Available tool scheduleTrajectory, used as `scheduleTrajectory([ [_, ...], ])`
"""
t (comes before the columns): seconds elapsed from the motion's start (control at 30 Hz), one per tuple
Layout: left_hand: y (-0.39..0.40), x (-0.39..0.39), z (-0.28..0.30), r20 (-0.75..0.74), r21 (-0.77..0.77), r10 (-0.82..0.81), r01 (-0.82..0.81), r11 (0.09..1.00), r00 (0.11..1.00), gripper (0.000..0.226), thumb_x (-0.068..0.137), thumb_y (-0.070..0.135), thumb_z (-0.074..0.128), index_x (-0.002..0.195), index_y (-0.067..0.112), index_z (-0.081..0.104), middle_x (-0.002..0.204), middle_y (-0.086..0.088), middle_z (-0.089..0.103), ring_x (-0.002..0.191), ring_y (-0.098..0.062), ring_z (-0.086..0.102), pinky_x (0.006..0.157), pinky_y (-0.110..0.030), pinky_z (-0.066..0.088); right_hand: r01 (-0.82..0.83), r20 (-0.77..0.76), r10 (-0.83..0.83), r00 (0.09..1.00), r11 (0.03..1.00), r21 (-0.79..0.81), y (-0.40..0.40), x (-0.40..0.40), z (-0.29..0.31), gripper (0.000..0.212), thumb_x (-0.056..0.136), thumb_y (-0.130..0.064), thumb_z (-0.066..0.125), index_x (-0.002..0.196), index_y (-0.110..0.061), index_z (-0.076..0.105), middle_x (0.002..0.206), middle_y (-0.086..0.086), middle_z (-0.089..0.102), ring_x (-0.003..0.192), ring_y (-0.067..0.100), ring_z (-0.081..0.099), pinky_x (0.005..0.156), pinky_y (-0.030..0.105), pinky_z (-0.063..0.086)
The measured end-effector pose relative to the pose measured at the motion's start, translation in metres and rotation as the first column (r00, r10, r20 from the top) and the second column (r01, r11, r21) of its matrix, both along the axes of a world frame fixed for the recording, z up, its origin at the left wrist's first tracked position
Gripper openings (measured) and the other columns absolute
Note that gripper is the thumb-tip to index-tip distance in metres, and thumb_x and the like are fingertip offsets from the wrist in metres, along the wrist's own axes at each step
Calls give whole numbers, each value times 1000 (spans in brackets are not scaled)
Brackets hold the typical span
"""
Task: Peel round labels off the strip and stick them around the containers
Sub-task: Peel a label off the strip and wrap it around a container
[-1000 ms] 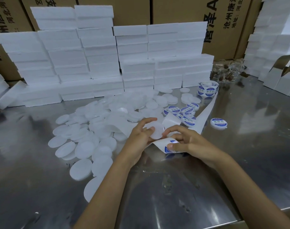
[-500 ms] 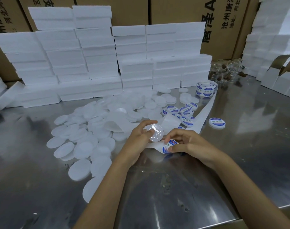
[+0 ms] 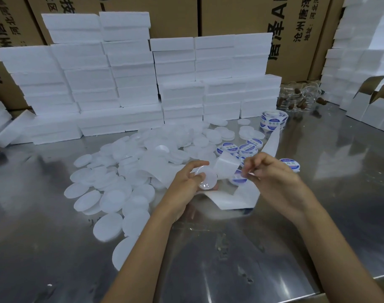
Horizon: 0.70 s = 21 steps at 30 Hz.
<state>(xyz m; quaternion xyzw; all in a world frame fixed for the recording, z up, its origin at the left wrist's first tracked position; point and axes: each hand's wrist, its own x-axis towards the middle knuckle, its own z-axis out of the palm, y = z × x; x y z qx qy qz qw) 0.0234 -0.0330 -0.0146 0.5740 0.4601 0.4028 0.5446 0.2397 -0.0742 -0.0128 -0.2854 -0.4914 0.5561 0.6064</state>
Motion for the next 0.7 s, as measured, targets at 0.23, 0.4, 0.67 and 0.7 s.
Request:
scheduleTrajectory([
  [0.23,4,-7,10,475,-165,115,-39,985,873,36,103,-2,42,125,13,65,130,-16,62,101,-37,73,80,-42,63,187,136,-179,974,981,-46,23,-30,26,29,74,3,69,96,-17,67,93,7,66,88,22,65,78,31,53],
  [0.4,7,-10,14,725,-267,158,62,962,670,33,99,3,51,131,-2,59,133,-24,61,110,-40,69,86,-44,61,365,205,-365,908,930,40,36,-84,17,31,79,11,68,97,-14,64,95,-1,66,78,2,66,66,14,52],
  [0.67,4,-7,15,704,-236,106,90,968,703,35,99,13,54,132,2,60,127,-23,66,113,-37,68,91,-41,59,432,260,-462,848,886,166,35,-99,10,33,81,8,68,93,-22,62,92,-11,65,80,4,65,69,17,53],
  [0.7,4,-7,15,698,-224,91,95,970,710,35,100,13,52,133,3,59,128,-23,66,114,-36,68,91,-40,59,430,267,-464,845,885,178,34,-100,9,32,81,7,68,94,-22,62,91,-13,65,80,3,65,69,17,53],
])
